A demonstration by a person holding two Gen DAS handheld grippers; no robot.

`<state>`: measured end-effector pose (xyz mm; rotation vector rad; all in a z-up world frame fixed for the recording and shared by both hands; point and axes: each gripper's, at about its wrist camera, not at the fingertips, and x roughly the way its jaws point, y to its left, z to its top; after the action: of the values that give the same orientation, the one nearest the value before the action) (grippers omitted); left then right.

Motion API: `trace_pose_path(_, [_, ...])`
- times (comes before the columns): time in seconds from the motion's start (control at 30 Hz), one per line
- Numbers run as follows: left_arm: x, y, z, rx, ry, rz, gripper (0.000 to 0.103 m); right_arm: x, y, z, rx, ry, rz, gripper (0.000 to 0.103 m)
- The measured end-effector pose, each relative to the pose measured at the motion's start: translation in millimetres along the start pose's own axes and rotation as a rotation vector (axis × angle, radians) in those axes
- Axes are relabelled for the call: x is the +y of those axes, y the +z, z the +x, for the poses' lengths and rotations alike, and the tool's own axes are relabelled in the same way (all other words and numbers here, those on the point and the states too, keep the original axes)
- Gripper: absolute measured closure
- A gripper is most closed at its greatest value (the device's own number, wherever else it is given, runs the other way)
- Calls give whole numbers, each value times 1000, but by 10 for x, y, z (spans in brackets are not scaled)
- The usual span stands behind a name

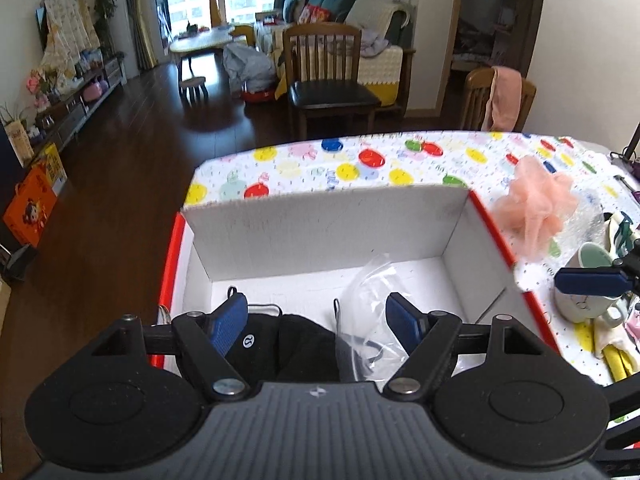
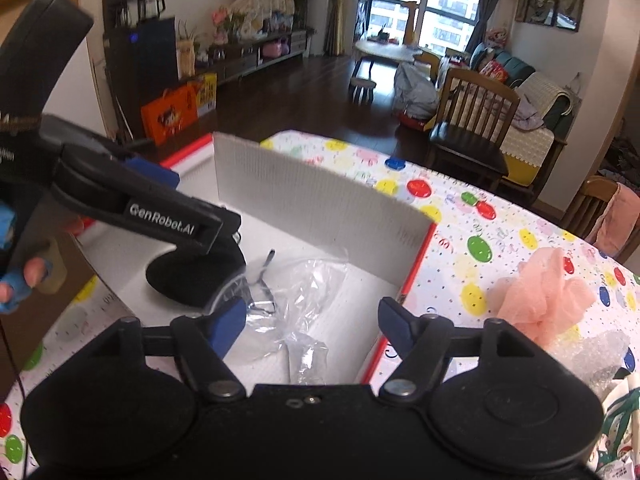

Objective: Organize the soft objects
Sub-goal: 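Open both tools to drop the mask and bag into the box, then move both tools back toward the cloths and snack packet on the table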

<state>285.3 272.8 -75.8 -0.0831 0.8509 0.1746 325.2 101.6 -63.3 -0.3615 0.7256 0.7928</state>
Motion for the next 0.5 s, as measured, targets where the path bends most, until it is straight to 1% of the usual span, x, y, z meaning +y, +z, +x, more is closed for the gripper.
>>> trace_pose_path(0.03, [-24,-2,-51,-12,3,3,27,-15,-4,-59,-12,5,10,28])
trace_pose_path(0.1, [-71,1,-149,-34,6,9,27,-51,-12,-185,-35,11,33,19])
trace_pose_path(0.23, [-159,9,-359,-78,-8,7,27,-116,-51,-455,-86,23,57,14])
trace_pose_path(0.3, [-211,19,-469,-97,-18,4,21,-141,-74,-588,-113,20,60,10])
trace_pose_path(0.47, [-396,13,-744,-152,-49,-1,20,-250,-194,-935,-177,-1,59,5])
trace_pose_path(0.5, [-436,0,-796,-161,-59,-1,19,-290,-226,-1006,-187,-6,63,5])
